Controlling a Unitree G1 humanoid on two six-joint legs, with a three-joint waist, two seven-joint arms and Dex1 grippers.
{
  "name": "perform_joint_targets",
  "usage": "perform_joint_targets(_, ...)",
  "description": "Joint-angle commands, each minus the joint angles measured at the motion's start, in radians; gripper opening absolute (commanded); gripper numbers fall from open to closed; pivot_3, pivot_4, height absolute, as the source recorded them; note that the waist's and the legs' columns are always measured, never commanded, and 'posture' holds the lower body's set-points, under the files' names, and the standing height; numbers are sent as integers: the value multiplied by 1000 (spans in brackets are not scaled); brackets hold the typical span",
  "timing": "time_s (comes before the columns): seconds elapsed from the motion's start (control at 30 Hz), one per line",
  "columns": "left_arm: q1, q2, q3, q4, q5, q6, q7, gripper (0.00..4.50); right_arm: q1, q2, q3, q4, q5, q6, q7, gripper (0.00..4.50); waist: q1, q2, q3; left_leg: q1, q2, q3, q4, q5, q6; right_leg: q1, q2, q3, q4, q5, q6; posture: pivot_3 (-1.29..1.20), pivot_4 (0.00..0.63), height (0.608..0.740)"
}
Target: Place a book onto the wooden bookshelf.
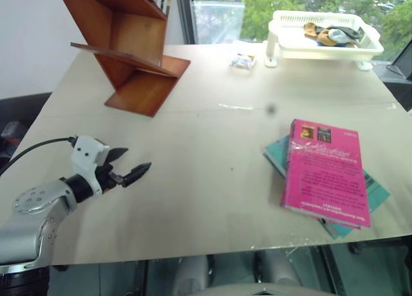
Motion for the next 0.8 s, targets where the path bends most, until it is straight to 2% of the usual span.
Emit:
perform_joint_targets(0.03, 4, 6, 21, -37, -9, -17, 1, 4467, -31, -31, 1, -2, -4, -19, -4, 4500, -1, 0, 0, 0, 0, 0, 0, 0, 0, 0, 0, 0, 0, 0, 0, 0, 150, 740)
perform_joint_targets(0.2, -6, -5, 8, -40, -7, -17, 18, 4467, -80, -67, 17, 56, -27, -27, 5, 4500, -5, 0, 0, 1, 0, 2, 0, 0, 0, 0, 0, 2, 1, 0, 0, 0, 150, 740)
perform_joint_targets(0.4, 11, -10, -1, -48, -2, -41, 7, 4467, -67, -63, 31, 66, -42, -45, 15, 4500, 1, 0, 0, 0, 0, 1, -2, 0, 0, 0, 0, 1, -1, 0, 0, 0, 150, 740)
perform_joint_targets(0.8, -49, 10, -32, -14, -6, -53, -25, 4467, -79, -47, 33, 46, -33, -38, -6, 4500, -2, 0, 0, 1, 0, 2, -4, 0, 0, 0, 1, 1, -3, 0, 0, 0, 150, 740)
